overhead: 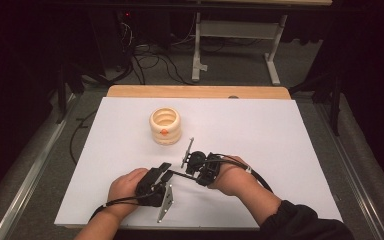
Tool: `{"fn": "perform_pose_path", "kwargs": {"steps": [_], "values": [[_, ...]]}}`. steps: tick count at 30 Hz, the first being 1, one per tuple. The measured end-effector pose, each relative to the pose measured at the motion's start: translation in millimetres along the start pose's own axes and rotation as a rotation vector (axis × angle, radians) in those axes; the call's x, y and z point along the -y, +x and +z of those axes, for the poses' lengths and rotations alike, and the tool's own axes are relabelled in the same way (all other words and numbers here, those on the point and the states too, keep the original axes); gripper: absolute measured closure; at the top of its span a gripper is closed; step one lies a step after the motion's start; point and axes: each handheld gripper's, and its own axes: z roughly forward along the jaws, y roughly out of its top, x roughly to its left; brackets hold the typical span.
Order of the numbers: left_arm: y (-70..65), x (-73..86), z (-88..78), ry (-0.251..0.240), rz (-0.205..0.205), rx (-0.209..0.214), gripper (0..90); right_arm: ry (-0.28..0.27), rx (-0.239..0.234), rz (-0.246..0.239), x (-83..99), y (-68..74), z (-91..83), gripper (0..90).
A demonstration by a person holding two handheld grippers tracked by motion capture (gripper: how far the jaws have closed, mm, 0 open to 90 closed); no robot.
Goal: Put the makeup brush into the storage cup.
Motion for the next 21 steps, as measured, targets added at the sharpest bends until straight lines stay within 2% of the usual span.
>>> {"fn": "perform_pose_path", "kwargs": {"steps": [3,4,10,21], "values": [[-1.2,-0.4,0.3,-0.001,0.003,0.004,64.4,0.011,-0.002,-0.008,-2.1,0.1,-0.4,85.6],[-1.3,-0.4,0.5,-0.002,0.003,0.006,64.9,-0.004,-0.003,-0.004,-2.6,0.6,0.5,85.6],[-1.3,-0.6,0.8,-0.001,0.012,0.018,68.2,-0.002,0.000,-0.014,-6.9,1.1,-0.4,85.6],[-1.5,-1.5,0.4,0.005,0.025,0.020,73.2,0.004,-0.002,-0.018,-10.3,3.3,0.5,85.6]]}}
